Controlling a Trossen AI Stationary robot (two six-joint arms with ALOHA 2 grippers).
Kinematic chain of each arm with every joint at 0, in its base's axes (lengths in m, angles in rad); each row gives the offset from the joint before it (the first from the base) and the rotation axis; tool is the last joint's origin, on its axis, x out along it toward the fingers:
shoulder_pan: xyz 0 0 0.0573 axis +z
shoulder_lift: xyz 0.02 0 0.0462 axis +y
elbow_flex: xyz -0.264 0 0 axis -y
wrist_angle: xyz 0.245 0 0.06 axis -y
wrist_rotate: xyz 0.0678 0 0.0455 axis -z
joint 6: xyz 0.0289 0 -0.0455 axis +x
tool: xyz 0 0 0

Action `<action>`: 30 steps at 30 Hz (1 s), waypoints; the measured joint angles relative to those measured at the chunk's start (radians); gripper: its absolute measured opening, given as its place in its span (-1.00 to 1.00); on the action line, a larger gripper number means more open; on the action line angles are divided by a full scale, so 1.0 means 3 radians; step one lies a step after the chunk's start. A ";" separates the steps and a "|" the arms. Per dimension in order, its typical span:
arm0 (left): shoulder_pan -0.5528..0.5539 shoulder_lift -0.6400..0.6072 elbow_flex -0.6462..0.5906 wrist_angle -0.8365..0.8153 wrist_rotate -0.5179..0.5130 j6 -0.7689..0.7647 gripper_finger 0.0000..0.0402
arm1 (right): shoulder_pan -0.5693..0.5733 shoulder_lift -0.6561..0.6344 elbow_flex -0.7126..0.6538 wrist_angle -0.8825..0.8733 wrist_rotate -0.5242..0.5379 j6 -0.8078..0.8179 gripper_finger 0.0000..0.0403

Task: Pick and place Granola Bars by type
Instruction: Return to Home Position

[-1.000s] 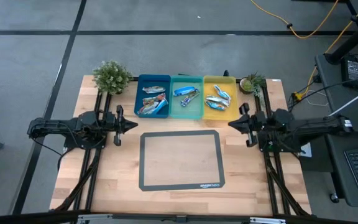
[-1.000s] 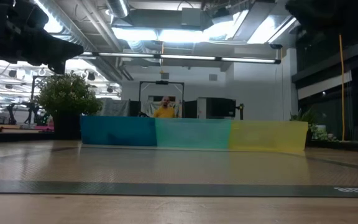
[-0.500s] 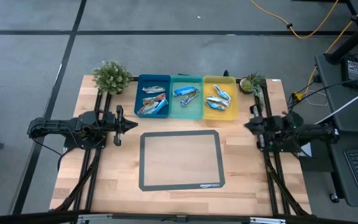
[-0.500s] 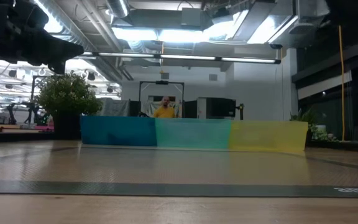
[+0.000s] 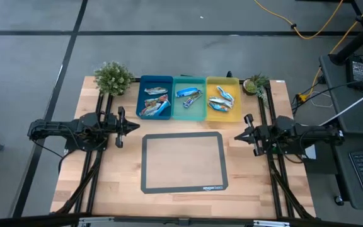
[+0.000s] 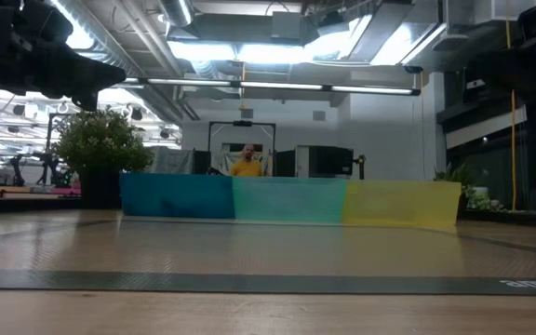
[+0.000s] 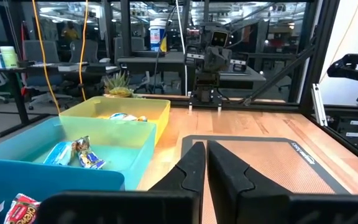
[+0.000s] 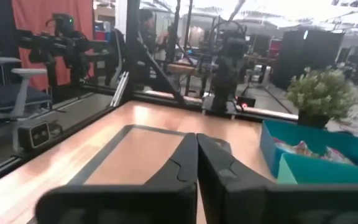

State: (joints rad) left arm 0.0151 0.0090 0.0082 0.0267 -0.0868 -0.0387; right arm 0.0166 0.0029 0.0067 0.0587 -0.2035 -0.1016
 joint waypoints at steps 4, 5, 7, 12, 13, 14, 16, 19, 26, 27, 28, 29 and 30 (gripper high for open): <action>-0.0001 0.0000 0.0000 -0.0001 0.0000 0.0000 -0.94 | 0.0000 0.0003 0.0000 -0.0012 0.0029 -0.0046 -0.98; 0.0000 0.0000 0.0000 -0.0001 0.0000 0.0000 -0.94 | 0.0000 0.0003 0.0000 -0.0015 0.0029 -0.0043 -0.98; 0.0000 0.0000 0.0000 -0.0001 0.0001 0.0000 -0.95 | 0.0000 0.0008 0.0000 -0.0014 0.0029 -0.0050 -0.96; -0.0001 0.0000 0.0000 -0.0001 0.0001 0.0000 -0.98 | 0.0000 0.0032 0.0000 -0.0011 0.0034 -0.0042 -0.91; -0.0001 0.0000 0.0000 -0.0001 0.0002 0.0000 -0.98 | 0.0000 0.0033 0.0000 -0.0016 0.0035 -0.0042 -0.91; 0.0000 0.0000 0.0000 -0.0001 0.0002 0.0000 -0.98 | 0.0000 0.0033 0.0000 -0.0014 0.0036 -0.0042 -0.91; 0.0000 0.0000 0.0000 -0.0001 0.0003 0.0000 -0.98 | 0.0000 0.0033 0.0000 -0.0014 0.0036 -0.0042 -0.90; -0.0001 0.0000 0.0000 -0.0001 0.0003 0.0000 -0.96 | 0.0000 0.0033 0.0000 -0.0013 0.0034 -0.0042 -0.90; -0.0001 0.0000 0.0000 -0.0001 0.0004 0.0000 -0.94 | 0.0000 0.0033 0.0000 -0.0013 0.0036 -0.0041 -0.92; -0.0001 0.0000 0.0000 -0.0001 0.0004 0.0000 -0.94 | 0.0000 0.0033 0.0000 -0.0013 0.0034 -0.0041 -0.93; -0.0001 0.0000 0.0000 -0.0001 0.0004 0.0000 -0.94 | 0.0000 0.0033 0.0000 -0.0013 0.0034 -0.0041 -0.93; -0.0001 0.0000 0.0000 -0.0001 0.0004 0.0000 -0.95 | 0.0000 0.0033 0.0000 -0.0013 0.0034 -0.0040 -0.93; 0.0000 0.0000 0.0000 -0.0001 0.0005 0.0000 -0.95 | 0.0001 0.0033 0.0000 -0.0013 0.0034 -0.0041 -0.93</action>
State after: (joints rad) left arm 0.0151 0.0090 0.0082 0.0265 -0.0853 -0.0387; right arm 0.0169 0.0128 0.0067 0.0547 -0.1932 -0.1139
